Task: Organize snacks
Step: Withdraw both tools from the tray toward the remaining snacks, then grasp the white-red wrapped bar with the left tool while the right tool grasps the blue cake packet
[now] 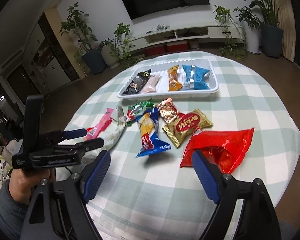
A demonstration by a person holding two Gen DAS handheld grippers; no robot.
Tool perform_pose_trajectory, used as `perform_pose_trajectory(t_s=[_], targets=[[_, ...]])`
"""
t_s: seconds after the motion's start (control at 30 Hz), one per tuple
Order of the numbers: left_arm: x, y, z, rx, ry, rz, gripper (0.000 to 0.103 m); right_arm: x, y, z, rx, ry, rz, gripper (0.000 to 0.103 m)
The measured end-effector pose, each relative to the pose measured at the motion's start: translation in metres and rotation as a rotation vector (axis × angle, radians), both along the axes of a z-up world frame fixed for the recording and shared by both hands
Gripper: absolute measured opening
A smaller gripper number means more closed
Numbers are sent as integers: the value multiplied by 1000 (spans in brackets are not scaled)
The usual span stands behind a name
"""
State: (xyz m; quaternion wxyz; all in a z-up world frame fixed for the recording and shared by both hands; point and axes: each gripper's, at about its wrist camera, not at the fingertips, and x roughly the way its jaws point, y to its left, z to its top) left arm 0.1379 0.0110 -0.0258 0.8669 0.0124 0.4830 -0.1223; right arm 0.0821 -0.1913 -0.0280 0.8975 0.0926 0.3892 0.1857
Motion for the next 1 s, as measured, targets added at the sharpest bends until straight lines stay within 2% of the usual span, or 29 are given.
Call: perform_pose_trajectory(t_s=[0.1,0.27,0.5,0.53,0.6,0.67,0.8,0.93,1.0], targets=[[10,-5,-6,19,22,-17,61,1,0,-2,6,6,0,85],[23,-19,-19,65,82,-63,60,0,-1,-5,12,10,3,84],[43,-29,-38,81,132,-84,60,1,-3,-8,17,18,0,83],[45,-28,-38,78,134,-86,58,1,-3,-8,18,18,-2,82],[49,-26,-37,79,135,-80,47,2,-3,-9,22,20,-5,82],[53,-23,-37,89,134,-75,32,1,-4,-11,25,24,-3,82],[52,-25,-37,97,133,-95,27,1,-3,-12,21,26,4,80],[48,-33,-37,95,131,-129,17,-1,-1,-13,17,27,11,79],[46,-34,-36,83,130,-145,17,-1,1,-12,11,24,14,78]])
